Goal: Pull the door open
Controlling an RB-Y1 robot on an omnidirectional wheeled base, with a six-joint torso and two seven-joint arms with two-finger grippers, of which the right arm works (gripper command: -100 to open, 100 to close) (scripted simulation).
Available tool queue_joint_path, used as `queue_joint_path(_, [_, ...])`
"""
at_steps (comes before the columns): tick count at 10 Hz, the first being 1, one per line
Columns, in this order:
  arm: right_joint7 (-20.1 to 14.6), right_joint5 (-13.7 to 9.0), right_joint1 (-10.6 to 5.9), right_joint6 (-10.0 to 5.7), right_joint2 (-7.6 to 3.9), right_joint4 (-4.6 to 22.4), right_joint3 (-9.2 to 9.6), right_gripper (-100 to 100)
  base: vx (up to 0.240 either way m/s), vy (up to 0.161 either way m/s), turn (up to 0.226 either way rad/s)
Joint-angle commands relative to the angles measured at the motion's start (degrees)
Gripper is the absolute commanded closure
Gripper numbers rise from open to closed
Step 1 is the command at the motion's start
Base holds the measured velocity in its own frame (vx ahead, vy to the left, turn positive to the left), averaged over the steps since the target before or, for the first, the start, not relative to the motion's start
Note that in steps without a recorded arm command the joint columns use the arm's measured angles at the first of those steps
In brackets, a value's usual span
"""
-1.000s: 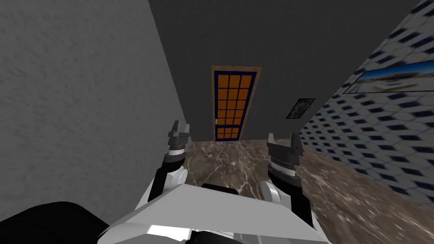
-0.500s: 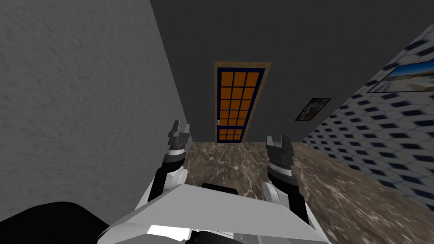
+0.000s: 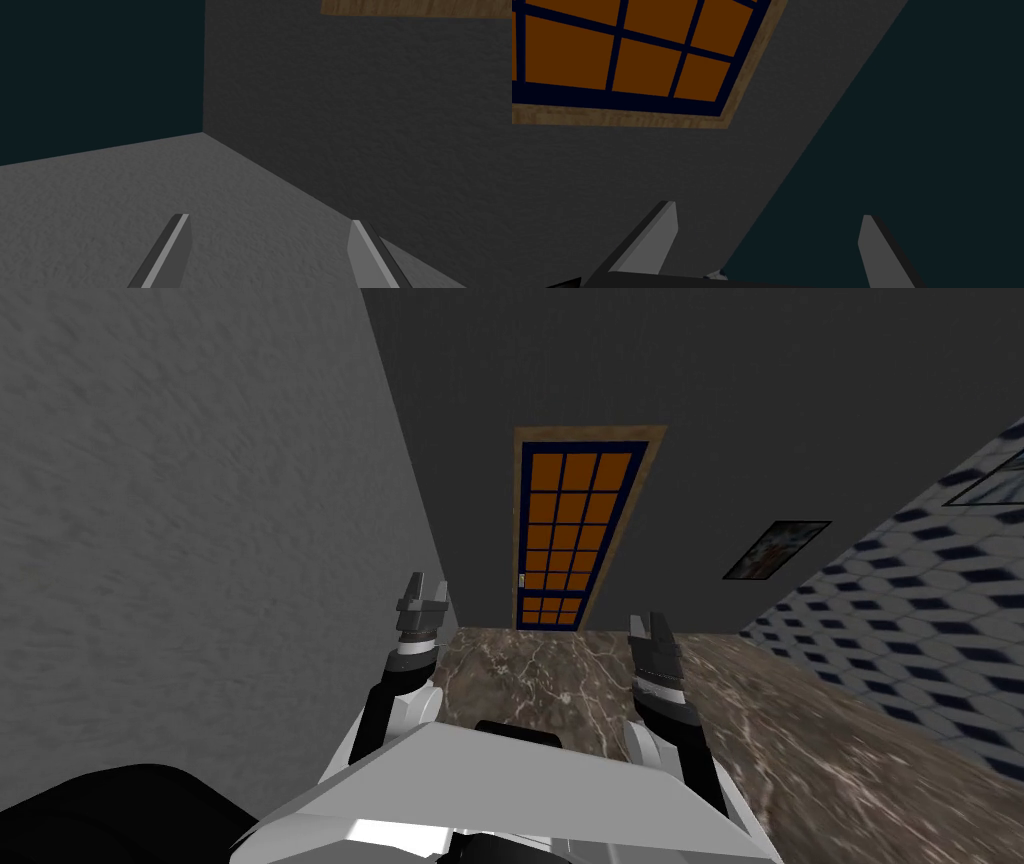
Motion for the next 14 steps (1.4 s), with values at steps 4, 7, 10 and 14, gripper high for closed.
queue_joint_path(4, [4.6,2.2,-0.7,-1.63,-1.09,5.5,-2.51,-100,0.102,0.052,0.064])
queue_joint_path(7, [7.3,3.5,-1.11,-2.3,-1.49,8.3,-3.86,-100,0.121,0.051,0.065])
queue_joint_path(10, [10.0,4.9,-1.53,-2.99,-1.86,11.2,-5.24,-100,0.111,0.039,0.067])
queue_joint_path(14, [13.8,6.7,-2.13,-3.95,-2.2,15.2,-7.17,-100,0.098,0.037,0.06])
